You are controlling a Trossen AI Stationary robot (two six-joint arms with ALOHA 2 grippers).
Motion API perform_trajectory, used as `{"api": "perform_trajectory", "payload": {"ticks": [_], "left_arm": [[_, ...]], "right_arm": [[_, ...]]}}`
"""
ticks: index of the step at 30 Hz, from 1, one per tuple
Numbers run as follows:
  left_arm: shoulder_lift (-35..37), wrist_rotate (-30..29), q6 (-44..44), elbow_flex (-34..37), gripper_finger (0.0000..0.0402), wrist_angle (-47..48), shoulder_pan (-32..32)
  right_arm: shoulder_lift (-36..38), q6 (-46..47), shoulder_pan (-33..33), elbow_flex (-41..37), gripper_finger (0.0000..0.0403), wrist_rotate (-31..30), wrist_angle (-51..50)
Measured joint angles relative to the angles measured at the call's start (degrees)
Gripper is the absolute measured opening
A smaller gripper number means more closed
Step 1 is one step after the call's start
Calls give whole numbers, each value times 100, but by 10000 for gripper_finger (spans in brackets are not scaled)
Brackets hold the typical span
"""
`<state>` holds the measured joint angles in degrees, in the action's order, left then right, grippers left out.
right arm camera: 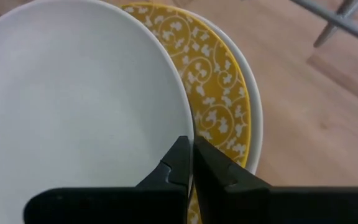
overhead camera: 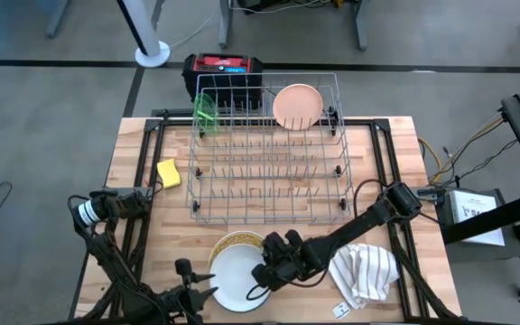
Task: Sort dishes
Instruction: Put the gray plate into the dish rack
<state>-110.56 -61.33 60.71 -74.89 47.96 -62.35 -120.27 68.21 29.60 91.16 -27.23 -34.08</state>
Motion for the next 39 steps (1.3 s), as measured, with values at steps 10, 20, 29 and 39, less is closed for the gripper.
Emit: {"api": "perform_trajectory", "payload": {"ticks": [10,20,29,39], "left_arm": [[2,-466,426,-480,164,852,-2],[4,-563,2102,-928,164,2226,-9],[6,-692,2494,-1140,164,2516,-13],[97,-1060,4020,-1764,177,4186,-174]], "right_arm": [[9,-657,-57,395,0,-425,-1],[9,-974,-102,493,0,-837,-37],[77,-1319,-63,491,0,-1388,-36],[129,-2541,215,915,0,-2442,-36]]}}
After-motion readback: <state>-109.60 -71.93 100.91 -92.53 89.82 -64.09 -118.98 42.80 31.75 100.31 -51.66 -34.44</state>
